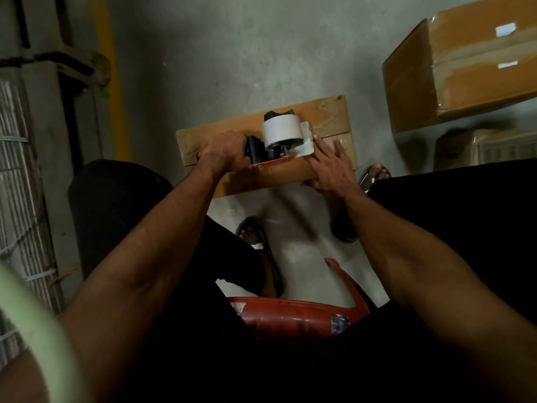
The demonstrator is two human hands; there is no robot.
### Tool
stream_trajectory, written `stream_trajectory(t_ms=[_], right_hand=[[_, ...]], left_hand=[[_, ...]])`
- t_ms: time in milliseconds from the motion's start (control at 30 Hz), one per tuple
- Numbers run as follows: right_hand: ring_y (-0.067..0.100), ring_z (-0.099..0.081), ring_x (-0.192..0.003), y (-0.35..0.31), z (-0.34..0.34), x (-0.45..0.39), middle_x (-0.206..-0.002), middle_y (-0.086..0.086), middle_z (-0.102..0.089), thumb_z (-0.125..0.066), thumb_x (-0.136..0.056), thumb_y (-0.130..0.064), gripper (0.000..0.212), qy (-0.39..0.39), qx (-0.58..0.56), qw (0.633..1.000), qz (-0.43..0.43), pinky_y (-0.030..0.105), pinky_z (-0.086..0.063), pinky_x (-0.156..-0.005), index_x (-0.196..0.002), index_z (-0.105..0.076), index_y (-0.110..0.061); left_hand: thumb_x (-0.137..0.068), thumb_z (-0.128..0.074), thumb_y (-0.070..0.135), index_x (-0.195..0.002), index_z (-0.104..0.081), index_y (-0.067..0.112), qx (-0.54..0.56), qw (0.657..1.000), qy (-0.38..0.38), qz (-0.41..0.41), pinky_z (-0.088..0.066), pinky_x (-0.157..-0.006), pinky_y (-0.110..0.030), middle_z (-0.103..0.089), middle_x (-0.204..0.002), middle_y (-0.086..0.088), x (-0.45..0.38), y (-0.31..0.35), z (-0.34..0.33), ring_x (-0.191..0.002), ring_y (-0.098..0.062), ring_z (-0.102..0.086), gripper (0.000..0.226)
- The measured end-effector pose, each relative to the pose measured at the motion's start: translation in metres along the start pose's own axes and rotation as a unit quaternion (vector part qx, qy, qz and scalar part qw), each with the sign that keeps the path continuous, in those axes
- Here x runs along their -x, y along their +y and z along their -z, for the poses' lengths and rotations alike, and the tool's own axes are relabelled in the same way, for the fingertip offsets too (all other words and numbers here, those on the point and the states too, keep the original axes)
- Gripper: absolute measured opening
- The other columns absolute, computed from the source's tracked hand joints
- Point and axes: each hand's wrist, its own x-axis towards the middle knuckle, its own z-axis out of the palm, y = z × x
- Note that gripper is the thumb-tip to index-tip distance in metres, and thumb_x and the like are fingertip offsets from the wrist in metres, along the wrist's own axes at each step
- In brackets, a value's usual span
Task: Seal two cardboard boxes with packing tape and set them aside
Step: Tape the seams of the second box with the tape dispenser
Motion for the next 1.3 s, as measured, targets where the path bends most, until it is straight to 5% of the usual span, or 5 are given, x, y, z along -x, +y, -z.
stream_trajectory(t_ms=[133, 400, 567, 800, 1300], right_hand=[[0.029, -0.014, -0.156, 0.015, 0.009, -0.002, -0.160, 0.002, -0.040, -0.075, -0.077, -0.050, 0.090, 0.017, 0.015, 0.999, -0.030, 0.063, -0.011, -0.122, -0.155, -0.036, -0.027], [0.030, 0.002, -0.157, 0.032, 0.036, -0.018, -0.168, 0.004, -0.017, -0.080, -0.073, -0.033, 0.100, -0.025, -0.013, 0.989, -0.144, 0.062, -0.007, -0.122, -0.158, -0.027, -0.028], [0.033, -0.004, -0.156, 0.025, 0.030, -0.015, -0.167, 0.010, -0.018, -0.082, -0.073, -0.058, 0.104, -0.070, -0.091, 0.984, -0.136, 0.063, -0.011, -0.121, -0.158, -0.028, -0.032], [0.034, -0.003, -0.156, 0.020, 0.034, -0.022, -0.167, 0.009, -0.015, -0.085, -0.073, -0.052, 0.095, -0.084, -0.109, 0.976, -0.168, 0.062, -0.006, -0.123, -0.153, -0.040, -0.027], [0.032, 0.003, -0.156, 0.020, 0.039, -0.023, -0.168, 0.011, -0.010, -0.083, -0.074, -0.054, 0.096, -0.116, -0.129, 0.969, -0.179, 0.063, -0.005, -0.123, -0.154, -0.037, -0.026]], left_hand=[[-0.088, -0.062, 0.028, -0.115, -0.062, 0.005, 0.049, 0.999, -0.004, -0.016, -0.049, -0.074, -0.042, -0.068, -0.113, -0.023, -0.007, 0.006, 0.001, -0.099, -0.042, -0.064, 0.035], [-0.084, -0.065, 0.032, -0.111, -0.065, 0.012, 0.147, 0.985, 0.046, -0.072, -0.046, -0.068, -0.037, -0.071, -0.105, -0.017, -0.022, 0.034, 0.011, -0.093, -0.039, -0.065, 0.034], [-0.089, -0.063, 0.030, -0.110, -0.063, 0.009, 0.154, 0.986, 0.014, -0.067, -0.049, -0.071, -0.038, -0.069, -0.104, -0.017, -0.022, 0.032, 0.005, -0.086, -0.034, -0.062, 0.030], [-0.092, -0.062, 0.032, -0.117, -0.062, 0.009, 0.154, 0.985, 0.051, -0.060, -0.044, -0.069, -0.037, -0.069, -0.109, -0.015, -0.025, 0.037, -0.001, -0.094, -0.037, -0.064, 0.034], [-0.093, -0.057, 0.028, -0.125, -0.059, 0.010, 0.152, 0.986, 0.054, -0.044, -0.042, -0.071, -0.038, -0.066, -0.118, -0.019, -0.025, 0.023, -0.014, -0.100, -0.041, -0.063, 0.037]])
